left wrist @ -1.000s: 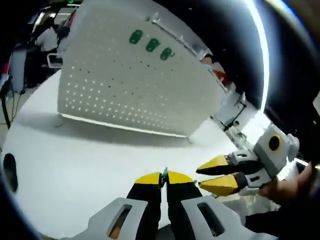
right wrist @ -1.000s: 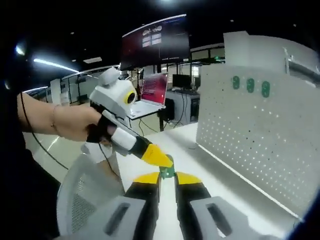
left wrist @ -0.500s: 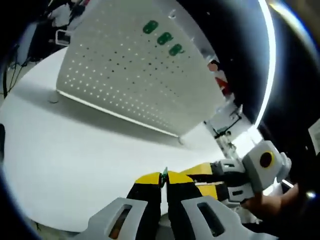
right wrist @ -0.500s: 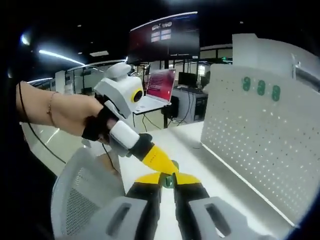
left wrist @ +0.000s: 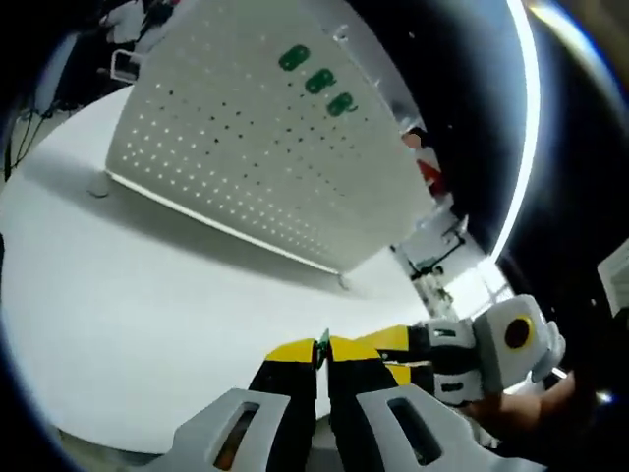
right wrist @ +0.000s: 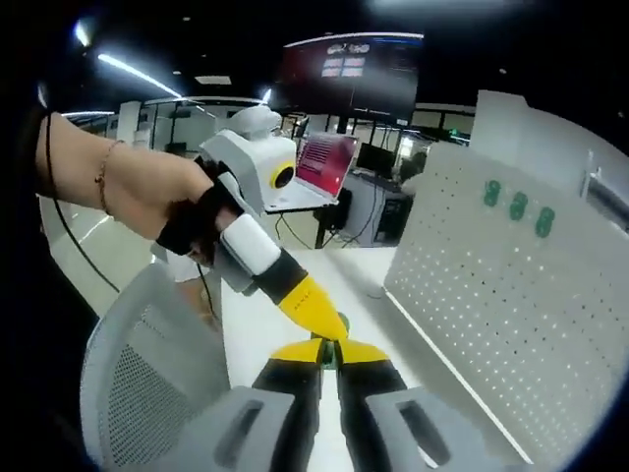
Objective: Insert the hook assembly into the mounting plate slot until the hook locks in place.
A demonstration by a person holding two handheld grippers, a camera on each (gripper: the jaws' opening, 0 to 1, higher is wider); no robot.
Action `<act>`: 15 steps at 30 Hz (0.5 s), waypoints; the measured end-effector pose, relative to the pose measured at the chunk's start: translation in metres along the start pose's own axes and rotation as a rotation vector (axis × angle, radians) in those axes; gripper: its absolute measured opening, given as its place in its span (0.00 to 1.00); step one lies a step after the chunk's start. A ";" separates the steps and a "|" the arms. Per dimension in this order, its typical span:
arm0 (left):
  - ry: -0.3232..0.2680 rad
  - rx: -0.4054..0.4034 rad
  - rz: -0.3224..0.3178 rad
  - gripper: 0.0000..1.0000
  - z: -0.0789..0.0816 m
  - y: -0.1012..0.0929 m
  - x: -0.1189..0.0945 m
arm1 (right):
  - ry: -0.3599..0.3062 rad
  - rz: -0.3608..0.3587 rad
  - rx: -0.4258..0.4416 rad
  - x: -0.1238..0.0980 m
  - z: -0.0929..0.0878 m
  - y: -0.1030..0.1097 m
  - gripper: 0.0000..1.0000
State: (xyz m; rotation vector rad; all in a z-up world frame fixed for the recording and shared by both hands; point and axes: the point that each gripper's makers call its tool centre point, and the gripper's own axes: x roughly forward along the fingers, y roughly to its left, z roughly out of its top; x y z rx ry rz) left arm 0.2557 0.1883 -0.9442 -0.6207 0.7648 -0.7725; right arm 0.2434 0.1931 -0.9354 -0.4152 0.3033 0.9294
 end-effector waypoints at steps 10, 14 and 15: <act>-0.005 0.055 -0.012 0.02 -0.001 -0.005 0.000 | -0.010 0.000 0.025 -0.004 0.000 0.000 0.00; -0.022 0.074 -0.020 0.02 0.000 -0.005 -0.001 | -0.034 0.003 0.112 -0.006 0.001 -0.001 0.00; -0.022 0.065 -0.025 0.03 -0.001 -0.004 -0.001 | -0.035 0.009 0.138 -0.006 0.001 0.000 0.00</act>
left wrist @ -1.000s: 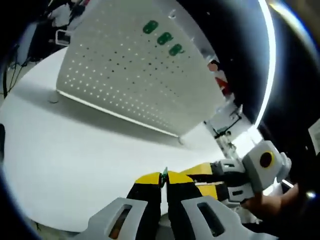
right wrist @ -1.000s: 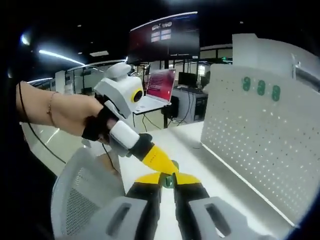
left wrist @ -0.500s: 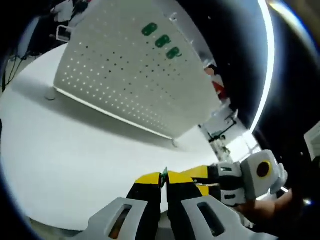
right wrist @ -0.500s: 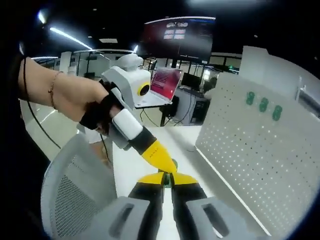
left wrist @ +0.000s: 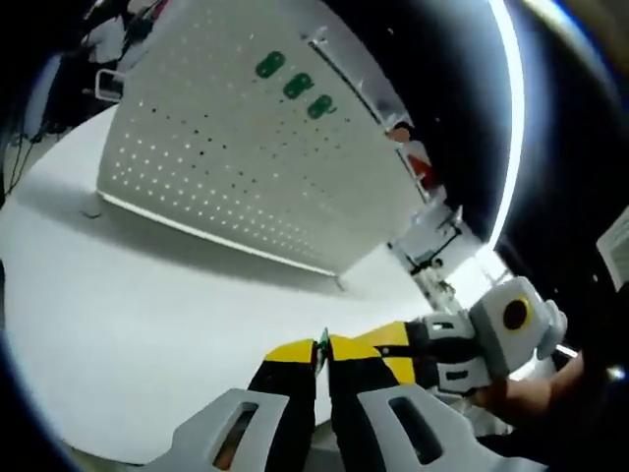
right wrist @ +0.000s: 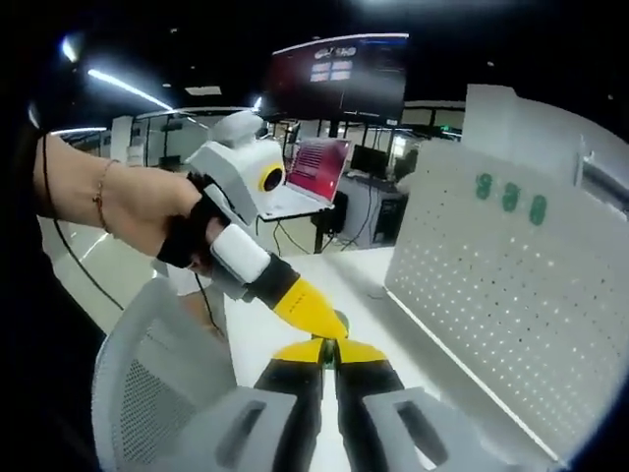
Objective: Insert the hook assembly into the mounting plate slot until the hook locks in place.
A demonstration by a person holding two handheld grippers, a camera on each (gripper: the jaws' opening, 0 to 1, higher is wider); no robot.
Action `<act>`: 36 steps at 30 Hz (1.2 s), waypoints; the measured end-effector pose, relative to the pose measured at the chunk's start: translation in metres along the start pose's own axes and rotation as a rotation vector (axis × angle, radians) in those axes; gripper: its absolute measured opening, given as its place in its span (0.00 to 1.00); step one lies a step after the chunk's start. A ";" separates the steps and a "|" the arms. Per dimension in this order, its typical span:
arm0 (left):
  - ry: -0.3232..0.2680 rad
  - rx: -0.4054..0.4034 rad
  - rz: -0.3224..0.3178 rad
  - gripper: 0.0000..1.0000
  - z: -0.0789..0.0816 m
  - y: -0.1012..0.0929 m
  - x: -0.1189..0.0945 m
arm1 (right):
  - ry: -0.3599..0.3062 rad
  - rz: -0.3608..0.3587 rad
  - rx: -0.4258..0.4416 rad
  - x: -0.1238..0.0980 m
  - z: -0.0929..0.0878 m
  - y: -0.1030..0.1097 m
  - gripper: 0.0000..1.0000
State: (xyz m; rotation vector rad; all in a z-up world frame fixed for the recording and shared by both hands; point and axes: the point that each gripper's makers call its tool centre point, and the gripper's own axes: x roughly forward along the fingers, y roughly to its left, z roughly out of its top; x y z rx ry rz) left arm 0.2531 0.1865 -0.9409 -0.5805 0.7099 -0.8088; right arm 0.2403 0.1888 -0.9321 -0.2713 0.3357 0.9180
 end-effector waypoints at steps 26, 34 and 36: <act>-0.163 0.212 0.003 0.39 0.024 -0.006 -0.011 | -0.048 -0.066 0.106 -0.008 0.001 -0.029 0.00; -0.193 0.326 -0.050 0.61 0.022 -0.024 -0.013 | -0.171 -0.037 0.190 -0.008 0.027 -0.028 0.00; -0.197 0.330 -0.074 0.69 0.021 -0.030 -0.013 | -0.174 -0.032 0.203 -0.007 0.029 -0.027 0.00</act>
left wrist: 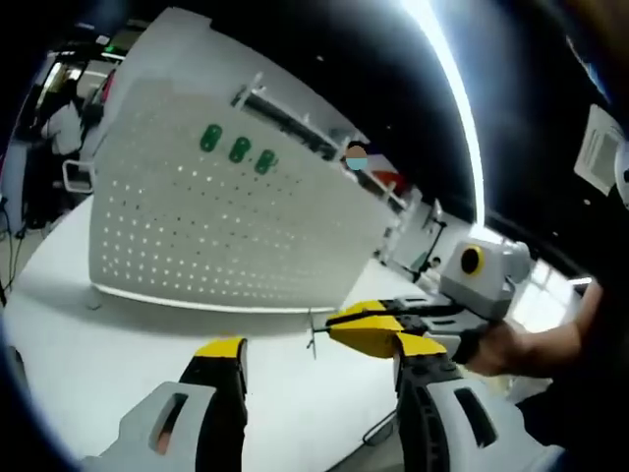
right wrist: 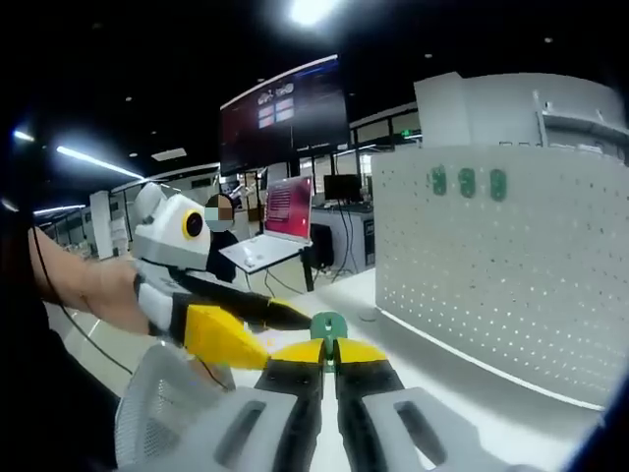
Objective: Insert the hook assembly into the mounting plate slot until the hook locks in place.
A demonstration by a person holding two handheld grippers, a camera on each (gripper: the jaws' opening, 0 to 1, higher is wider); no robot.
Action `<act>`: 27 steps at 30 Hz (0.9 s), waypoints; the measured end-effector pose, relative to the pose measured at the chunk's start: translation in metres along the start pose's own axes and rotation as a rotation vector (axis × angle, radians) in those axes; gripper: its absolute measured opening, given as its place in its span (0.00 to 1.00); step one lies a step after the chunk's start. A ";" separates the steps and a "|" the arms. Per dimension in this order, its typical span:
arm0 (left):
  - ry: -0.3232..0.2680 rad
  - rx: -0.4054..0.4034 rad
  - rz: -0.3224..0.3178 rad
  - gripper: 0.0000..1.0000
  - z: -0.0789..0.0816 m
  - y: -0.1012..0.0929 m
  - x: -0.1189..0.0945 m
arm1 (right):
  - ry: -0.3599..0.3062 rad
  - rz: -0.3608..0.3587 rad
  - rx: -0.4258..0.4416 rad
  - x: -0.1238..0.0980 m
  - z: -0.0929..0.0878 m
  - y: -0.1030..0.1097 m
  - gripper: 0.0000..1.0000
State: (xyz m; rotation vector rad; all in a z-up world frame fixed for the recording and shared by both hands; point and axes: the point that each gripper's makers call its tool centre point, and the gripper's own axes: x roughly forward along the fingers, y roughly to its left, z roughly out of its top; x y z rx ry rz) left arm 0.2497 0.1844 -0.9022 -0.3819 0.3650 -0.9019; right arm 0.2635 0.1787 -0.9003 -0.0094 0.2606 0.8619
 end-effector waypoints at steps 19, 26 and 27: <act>0.032 -0.005 0.074 0.96 -0.036 0.019 -0.013 | -0.055 -0.067 0.137 0.000 0.002 -0.019 0.00; 0.062 0.032 0.108 1.00 -0.046 0.025 -0.019 | -0.088 -0.117 0.201 0.000 0.002 -0.031 0.00; 0.066 0.038 0.110 1.00 -0.047 0.026 -0.019 | -0.093 -0.125 0.206 0.000 0.003 -0.032 0.00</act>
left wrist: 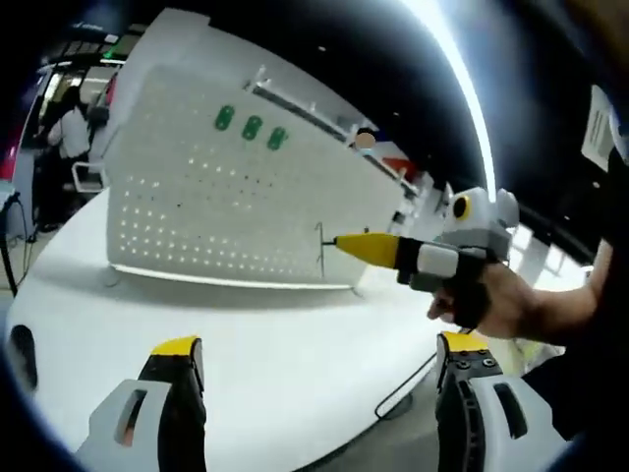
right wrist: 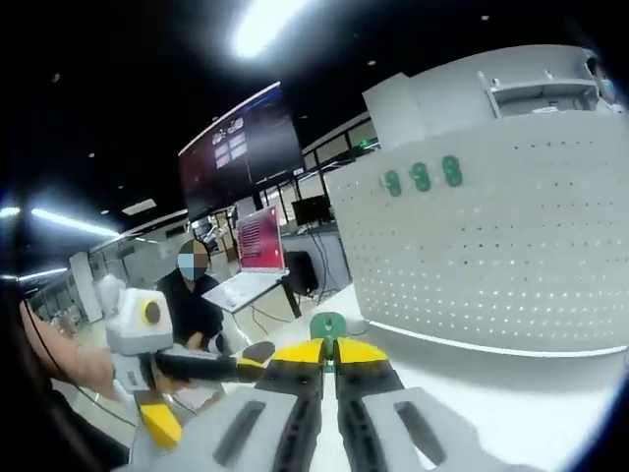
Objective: Insert the hook assembly into the mounting plate slot until the hook locks in place.
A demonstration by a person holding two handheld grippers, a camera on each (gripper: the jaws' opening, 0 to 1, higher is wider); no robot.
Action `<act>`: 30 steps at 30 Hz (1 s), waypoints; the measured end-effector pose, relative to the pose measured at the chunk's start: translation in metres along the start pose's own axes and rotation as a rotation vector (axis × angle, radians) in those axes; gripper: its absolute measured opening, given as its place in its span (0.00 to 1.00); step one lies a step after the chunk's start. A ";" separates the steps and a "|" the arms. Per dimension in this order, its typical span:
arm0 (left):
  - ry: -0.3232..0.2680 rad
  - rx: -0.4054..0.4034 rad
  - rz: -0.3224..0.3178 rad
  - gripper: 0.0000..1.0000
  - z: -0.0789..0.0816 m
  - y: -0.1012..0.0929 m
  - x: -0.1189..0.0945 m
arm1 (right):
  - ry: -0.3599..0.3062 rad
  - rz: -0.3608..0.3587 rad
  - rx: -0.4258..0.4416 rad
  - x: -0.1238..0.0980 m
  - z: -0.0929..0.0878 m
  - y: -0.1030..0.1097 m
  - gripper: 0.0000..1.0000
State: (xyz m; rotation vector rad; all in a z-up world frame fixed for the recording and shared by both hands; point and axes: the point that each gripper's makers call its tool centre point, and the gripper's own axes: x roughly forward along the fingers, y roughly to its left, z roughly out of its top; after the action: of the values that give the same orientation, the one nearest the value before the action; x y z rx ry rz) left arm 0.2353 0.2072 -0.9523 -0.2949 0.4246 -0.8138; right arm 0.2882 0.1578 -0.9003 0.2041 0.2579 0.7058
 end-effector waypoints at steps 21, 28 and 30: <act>0.017 0.019 0.054 1.00 -0.016 0.023 -0.003 | -0.149 -0.207 -0.063 0.018 0.050 -0.045 0.00; 0.018 0.019 0.063 1.00 -0.017 0.025 -0.006 | -0.216 -0.306 -0.087 0.017 0.075 -0.072 0.00; 0.021 0.020 0.062 1.00 -0.017 0.024 -0.006 | -0.263 -0.354 -0.081 0.015 0.088 -0.080 0.00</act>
State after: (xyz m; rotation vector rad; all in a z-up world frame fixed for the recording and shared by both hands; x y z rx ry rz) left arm 0.2386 0.2261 -0.9758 -0.2538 0.4436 -0.7605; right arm 0.3739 0.0997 -0.8412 0.1668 0.0112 0.3325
